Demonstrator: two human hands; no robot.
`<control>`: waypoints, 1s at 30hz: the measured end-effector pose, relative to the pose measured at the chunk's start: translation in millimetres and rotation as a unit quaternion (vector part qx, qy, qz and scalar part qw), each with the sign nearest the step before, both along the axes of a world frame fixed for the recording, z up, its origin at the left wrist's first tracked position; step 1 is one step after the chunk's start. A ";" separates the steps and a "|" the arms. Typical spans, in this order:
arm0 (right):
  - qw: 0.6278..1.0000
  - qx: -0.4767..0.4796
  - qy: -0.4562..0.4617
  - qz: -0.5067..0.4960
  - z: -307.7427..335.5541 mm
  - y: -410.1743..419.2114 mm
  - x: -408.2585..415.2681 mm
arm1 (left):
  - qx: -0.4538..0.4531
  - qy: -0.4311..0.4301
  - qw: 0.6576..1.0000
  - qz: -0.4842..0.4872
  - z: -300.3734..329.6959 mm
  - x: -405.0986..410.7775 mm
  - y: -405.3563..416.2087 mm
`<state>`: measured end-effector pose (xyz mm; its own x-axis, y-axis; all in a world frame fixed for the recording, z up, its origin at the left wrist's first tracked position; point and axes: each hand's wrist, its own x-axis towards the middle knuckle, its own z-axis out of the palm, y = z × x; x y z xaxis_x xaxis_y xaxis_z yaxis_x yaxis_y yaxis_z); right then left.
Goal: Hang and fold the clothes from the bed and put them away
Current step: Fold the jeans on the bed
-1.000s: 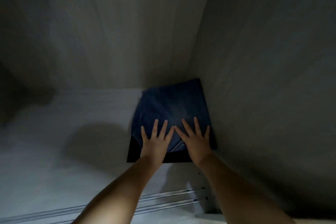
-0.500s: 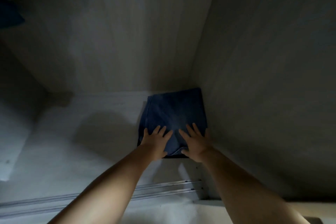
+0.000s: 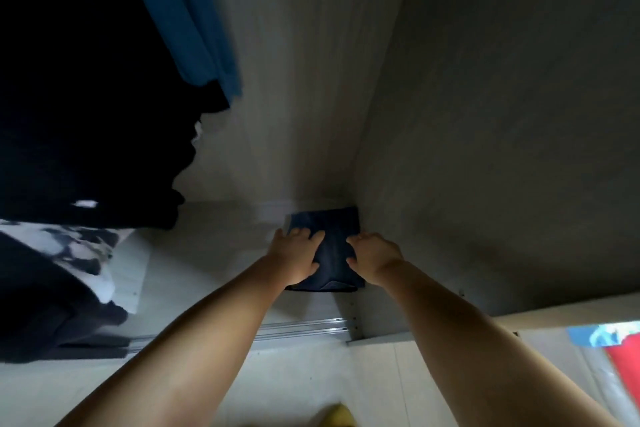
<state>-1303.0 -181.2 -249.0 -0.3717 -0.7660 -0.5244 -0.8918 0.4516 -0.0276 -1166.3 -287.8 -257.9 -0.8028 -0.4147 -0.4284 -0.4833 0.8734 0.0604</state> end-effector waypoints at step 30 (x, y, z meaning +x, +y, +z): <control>0.963 -0.044 0.002 -0.265 163.4 281.3 78.7 | 0.083 -0.211 0.927 -0.300 191.7 -12.7 237.2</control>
<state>-1224.3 100.1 -85.6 -0.7245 -0.5095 -0.4641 -0.5366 0.8397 -0.0842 -1179.1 -50.6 -66.2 -0.6144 0.1518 -0.7743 0.0748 0.9881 0.1343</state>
